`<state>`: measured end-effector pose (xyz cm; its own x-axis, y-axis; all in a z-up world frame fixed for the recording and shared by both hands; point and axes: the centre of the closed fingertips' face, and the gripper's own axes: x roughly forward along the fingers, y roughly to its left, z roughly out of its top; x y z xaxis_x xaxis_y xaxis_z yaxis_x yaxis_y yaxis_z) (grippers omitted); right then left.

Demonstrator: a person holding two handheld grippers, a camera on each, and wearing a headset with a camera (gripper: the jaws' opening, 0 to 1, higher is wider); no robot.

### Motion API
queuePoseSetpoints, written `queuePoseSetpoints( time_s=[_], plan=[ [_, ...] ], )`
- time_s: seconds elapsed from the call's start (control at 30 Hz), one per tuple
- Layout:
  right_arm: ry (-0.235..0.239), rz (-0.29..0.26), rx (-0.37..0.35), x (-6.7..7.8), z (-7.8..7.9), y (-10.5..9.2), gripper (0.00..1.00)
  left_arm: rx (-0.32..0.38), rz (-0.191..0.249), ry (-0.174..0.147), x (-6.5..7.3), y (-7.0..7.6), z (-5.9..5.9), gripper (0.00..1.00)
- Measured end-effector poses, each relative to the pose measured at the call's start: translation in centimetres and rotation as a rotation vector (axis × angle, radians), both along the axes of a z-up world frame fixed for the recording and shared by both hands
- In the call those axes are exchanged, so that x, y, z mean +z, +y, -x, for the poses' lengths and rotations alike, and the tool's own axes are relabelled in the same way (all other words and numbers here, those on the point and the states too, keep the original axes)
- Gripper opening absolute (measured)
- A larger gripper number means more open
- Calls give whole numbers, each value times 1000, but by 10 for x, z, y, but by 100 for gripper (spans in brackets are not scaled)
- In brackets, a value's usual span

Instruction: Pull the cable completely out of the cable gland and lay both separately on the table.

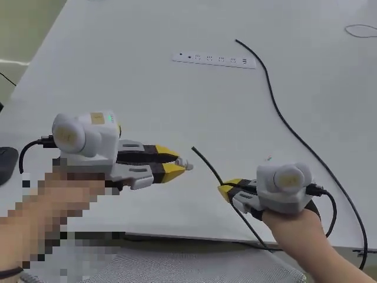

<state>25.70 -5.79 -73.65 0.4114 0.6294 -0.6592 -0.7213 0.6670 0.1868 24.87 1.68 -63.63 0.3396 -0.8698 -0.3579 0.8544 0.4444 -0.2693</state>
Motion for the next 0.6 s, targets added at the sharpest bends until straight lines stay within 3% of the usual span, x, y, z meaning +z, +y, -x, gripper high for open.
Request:
queuePoseSetpoints(
  time_s=[0.2,0.6],
  plan=[
    [6,7,4,2,1,1,0,0,-5,3,-4,1,1,15],
    [-22,17,9,16,-15,15,0,16,2,-5,-11,12,-3,15]
  ],
)
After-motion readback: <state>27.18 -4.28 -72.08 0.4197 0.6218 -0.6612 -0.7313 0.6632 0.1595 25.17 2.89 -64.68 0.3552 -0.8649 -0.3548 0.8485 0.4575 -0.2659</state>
